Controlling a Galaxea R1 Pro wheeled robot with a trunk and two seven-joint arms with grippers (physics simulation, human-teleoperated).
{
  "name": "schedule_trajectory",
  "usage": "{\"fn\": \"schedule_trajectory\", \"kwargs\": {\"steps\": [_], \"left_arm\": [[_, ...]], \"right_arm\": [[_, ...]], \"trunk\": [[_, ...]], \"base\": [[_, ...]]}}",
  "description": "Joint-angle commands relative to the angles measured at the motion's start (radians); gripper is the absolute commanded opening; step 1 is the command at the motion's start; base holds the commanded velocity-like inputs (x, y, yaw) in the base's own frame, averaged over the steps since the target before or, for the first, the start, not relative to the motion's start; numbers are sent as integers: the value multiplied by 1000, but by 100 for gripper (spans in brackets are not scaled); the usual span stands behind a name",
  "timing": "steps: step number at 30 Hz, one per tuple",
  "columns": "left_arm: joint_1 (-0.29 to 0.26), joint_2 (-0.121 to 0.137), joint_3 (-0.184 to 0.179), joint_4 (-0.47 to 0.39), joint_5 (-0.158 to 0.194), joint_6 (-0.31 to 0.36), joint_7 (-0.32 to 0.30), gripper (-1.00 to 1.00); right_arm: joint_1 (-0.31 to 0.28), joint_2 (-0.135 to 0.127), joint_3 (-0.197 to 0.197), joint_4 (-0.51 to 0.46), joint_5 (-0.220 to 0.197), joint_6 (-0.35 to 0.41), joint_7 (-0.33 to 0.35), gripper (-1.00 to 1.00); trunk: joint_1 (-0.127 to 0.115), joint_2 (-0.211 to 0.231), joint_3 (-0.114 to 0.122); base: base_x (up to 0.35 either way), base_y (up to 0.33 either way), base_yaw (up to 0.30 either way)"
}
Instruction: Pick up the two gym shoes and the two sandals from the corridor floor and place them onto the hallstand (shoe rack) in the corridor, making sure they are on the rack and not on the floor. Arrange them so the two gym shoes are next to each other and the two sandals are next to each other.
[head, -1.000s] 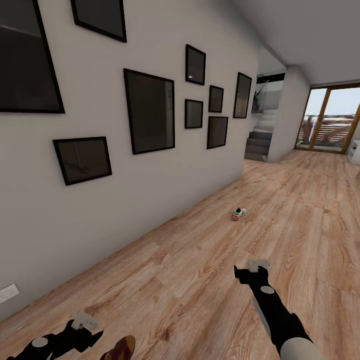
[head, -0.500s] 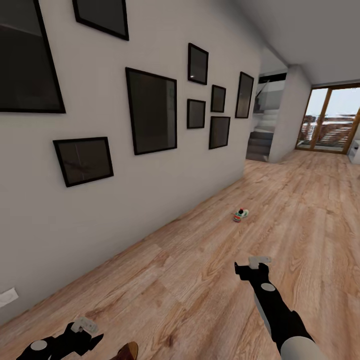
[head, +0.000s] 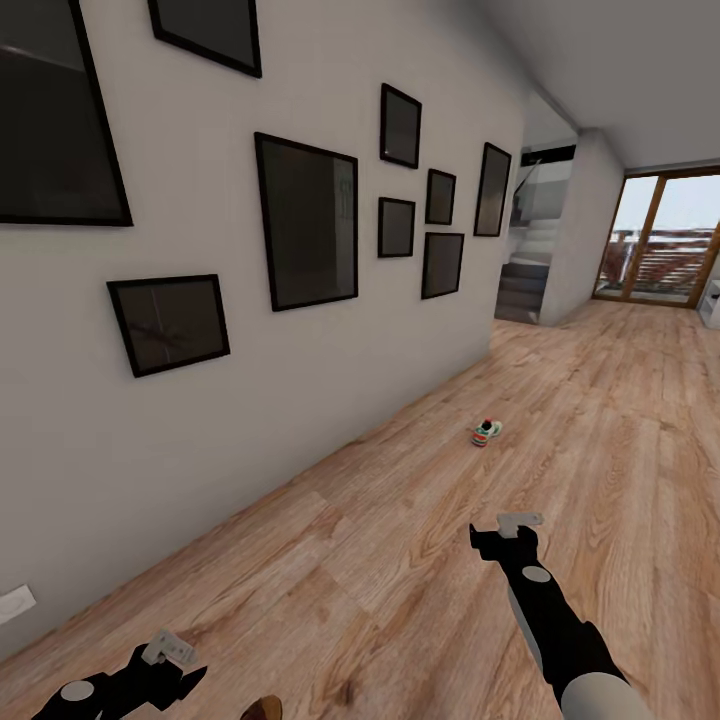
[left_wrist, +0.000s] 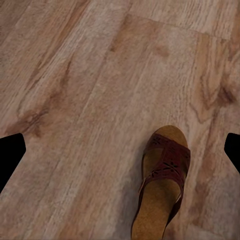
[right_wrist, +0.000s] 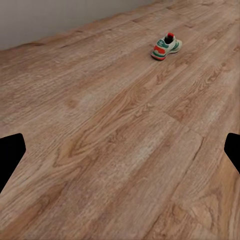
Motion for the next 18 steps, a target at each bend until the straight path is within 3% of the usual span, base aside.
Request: {"fn": "schedule_trajectory", "kwargs": {"steps": [1, 18], "left_arm": [[-1, 0, 8, 0, -11, -6, -4, 100], [-1, 0, 8, 0, -9, -7, -3, 100]], "right_arm": [[0, 0, -1, -2, 9, 6, -1, 100], [0, 0, -1, -2, 10, 6, -3, 100]], "trunk": [[0, 0, -1], [0, 0, -1]], "base": [[8, 7, 0], [2, 1, 0]]}}
